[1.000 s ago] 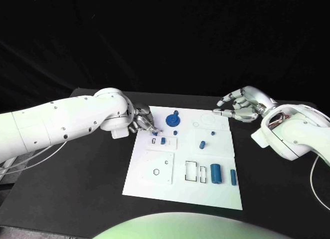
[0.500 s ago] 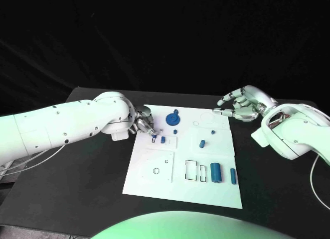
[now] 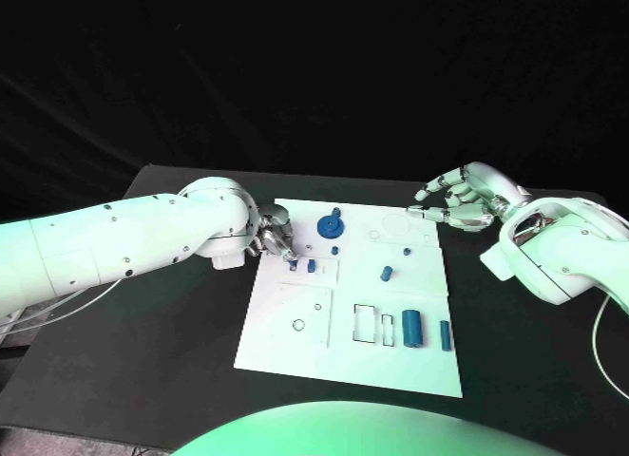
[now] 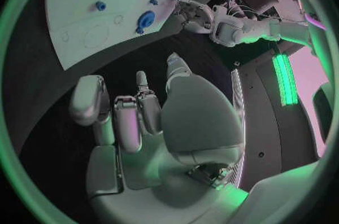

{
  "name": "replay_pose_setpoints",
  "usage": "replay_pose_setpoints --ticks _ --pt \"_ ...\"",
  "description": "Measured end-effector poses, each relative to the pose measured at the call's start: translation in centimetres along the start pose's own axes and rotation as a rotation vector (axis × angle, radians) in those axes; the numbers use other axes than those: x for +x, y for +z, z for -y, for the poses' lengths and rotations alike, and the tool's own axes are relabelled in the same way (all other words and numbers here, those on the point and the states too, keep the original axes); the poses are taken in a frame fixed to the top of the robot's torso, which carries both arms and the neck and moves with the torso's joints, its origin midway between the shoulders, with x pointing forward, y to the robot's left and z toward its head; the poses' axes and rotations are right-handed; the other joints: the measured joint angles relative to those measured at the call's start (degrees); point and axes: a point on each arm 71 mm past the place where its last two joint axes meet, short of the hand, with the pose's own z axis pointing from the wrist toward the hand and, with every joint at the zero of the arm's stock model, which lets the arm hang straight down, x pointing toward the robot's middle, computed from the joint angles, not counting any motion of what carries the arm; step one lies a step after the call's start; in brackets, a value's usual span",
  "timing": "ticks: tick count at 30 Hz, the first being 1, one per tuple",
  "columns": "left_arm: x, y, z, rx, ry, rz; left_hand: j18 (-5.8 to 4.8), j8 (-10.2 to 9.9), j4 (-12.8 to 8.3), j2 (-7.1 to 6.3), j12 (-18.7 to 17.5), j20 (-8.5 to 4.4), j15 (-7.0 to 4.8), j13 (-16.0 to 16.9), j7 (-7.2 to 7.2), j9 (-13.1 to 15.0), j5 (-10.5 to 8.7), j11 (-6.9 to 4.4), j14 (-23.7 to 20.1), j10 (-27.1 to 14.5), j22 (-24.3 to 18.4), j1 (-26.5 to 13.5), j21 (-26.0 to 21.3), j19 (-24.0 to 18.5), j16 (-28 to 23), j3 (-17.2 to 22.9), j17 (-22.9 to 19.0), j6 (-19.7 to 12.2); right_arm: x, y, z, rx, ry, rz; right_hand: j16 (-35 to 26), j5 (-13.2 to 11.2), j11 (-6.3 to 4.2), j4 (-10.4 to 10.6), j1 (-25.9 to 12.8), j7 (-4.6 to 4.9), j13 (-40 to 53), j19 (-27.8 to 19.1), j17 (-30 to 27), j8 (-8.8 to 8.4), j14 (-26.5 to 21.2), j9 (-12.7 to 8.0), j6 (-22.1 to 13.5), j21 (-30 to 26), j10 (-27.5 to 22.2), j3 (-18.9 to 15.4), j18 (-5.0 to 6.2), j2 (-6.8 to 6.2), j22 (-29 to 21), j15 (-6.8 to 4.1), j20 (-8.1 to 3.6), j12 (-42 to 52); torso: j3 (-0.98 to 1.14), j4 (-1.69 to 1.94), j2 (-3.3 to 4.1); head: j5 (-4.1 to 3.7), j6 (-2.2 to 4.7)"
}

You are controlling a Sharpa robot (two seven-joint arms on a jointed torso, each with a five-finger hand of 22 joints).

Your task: Assemble the parts on the task board

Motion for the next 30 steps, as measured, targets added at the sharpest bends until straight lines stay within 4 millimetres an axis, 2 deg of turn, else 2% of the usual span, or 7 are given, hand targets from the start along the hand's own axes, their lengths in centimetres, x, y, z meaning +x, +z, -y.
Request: replay_pose_setpoints --ticks 8,9,30 --pt "0.14 0.00 -0.01 -0.002 0.018 -0.007 0.00 0.00 0.00 0.00 0.00 -0.21 0.00 0.00 0.00 0.07 0.15 -0.20 0.00 0.21 0.14 0.00 0.04 0.21 0.00 0.00 0.00 0.01 0.08 0.02 0.01 0.000 0.001 -0.001 0.00 0.00 0.00 0.00 0.00 0.00 0.00 0.00 0.00 0.00 0.00 0.00 0.00 0.00 0.00 0.00 0.00 0.00 0.00 0.00 0.00 0.00 -0.01 0.00 -0.01 0.23 -0.01" --pt "0.16 0.00 -0.01 -0.002 0.020 -0.008 0.00 0.00 0.00 -0.01 0.00 -0.21 0.00 0.00 0.00 1.26 0.15 -0.20 0.00 0.21 0.14 0.00 0.03 0.21 0.00 0.00 0.00 0.01 0.09 0.02 0.01 0.000 0.001 -0.002 0.00 0.00 0.00 0.00 0.00 0.00 0.00 0.00 0.00 0.00 0.00 0.00 0.00 0.00 0.00 0.00 0.00 0.00 0.00 0.00 0.00 0.00 0.00 -0.01 -0.01 0.25 -0.01" --pt "0.48 -0.03 0.10 -0.001 0.046 -0.028 0.00 0.20 0.00 -0.38 0.00 -0.21 0.00 0.00 -0.02 2.43 0.15 -0.20 0.00 0.20 0.23 -0.38 0.03 0.20 0.00 0.00 0.00 0.03 0.14 0.02 0.05 0.001 0.001 -0.003 0.00 0.00 0.00 0.01 0.00 0.00 -0.01 0.00 -0.01 0.00 0.00 -0.02 0.00 0.00 0.00 -0.01 0.00 0.00 0.00 0.00 0.00 0.00 0.08 -0.04 0.03 0.33 -0.15"
